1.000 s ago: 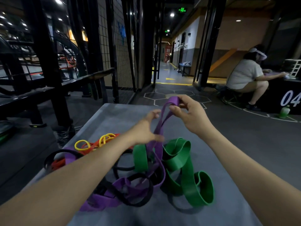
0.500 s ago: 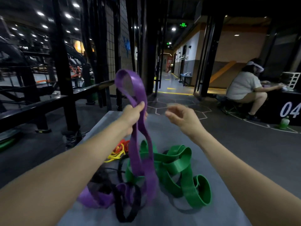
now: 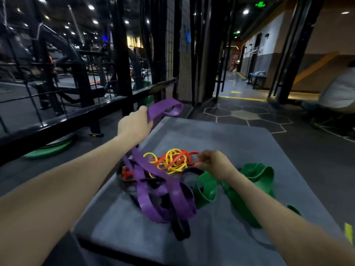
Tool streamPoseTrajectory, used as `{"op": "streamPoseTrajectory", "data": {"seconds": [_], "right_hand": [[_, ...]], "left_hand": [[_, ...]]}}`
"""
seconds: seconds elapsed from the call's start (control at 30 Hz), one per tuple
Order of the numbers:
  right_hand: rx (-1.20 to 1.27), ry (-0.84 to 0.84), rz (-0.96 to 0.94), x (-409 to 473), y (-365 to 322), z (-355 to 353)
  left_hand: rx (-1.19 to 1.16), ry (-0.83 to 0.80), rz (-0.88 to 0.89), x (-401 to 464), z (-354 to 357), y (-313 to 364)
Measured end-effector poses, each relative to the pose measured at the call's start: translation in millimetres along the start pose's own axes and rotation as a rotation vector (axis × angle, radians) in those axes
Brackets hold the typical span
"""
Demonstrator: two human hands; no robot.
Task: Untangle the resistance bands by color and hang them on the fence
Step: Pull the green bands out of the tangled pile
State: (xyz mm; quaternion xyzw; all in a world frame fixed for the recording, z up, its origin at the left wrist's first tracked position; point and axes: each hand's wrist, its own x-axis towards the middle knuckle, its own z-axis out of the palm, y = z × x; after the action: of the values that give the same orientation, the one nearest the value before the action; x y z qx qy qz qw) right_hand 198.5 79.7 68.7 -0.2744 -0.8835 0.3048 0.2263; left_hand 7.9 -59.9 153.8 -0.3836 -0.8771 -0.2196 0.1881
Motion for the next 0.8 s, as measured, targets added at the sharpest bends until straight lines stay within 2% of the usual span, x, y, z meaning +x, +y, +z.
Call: {"op": "streamPoseTrajectory", "data": {"seconds": [0.07, 0.2, 0.3, 0.4, 0.5, 0.6, 0.73, 0.8], "right_hand": [[-0.110, -0.044, -0.004, 2.4, 7.8, 11.7], [-0.219, -0.105, 0.018, 9.1, 30.7, 30.5], [-0.262, -0.106, 0.032, 16.0, 43.8, 36.2], [-0.281, -0.085, 0.058, 29.0, 49.2, 35.6], [-0.276, -0.053, 0.073, 47.6, 50.6, 36.7], [-0.274, -0.068, 0.094, 69.0, 54.0, 41.0], [-0.386, -0.300, 0.148, 92.4, 65.9, 63.6], [-0.500, -0.333, 0.188, 95.3, 70.7, 72.6]], "left_hand": [[0.005, -0.040, -0.033, 0.5, 20.9, -14.2], [-0.240, -0.239, -0.102, -6.8, 81.2, -26.0], [-0.270, -0.393, -0.025, -11.4, 125.0, -22.3], [-0.291, -0.463, 0.055, -5.3, 148.7, -14.6], [-0.042, -0.593, 0.136, -0.4, 163.1, -12.9], [0.185, -0.726, 0.114, -2.5, 177.0, -24.2], [0.214, -0.642, 0.149, -4.0, 189.3, -34.5], [0.232, -0.579, 0.187, -4.6, 189.8, -36.7]]}}
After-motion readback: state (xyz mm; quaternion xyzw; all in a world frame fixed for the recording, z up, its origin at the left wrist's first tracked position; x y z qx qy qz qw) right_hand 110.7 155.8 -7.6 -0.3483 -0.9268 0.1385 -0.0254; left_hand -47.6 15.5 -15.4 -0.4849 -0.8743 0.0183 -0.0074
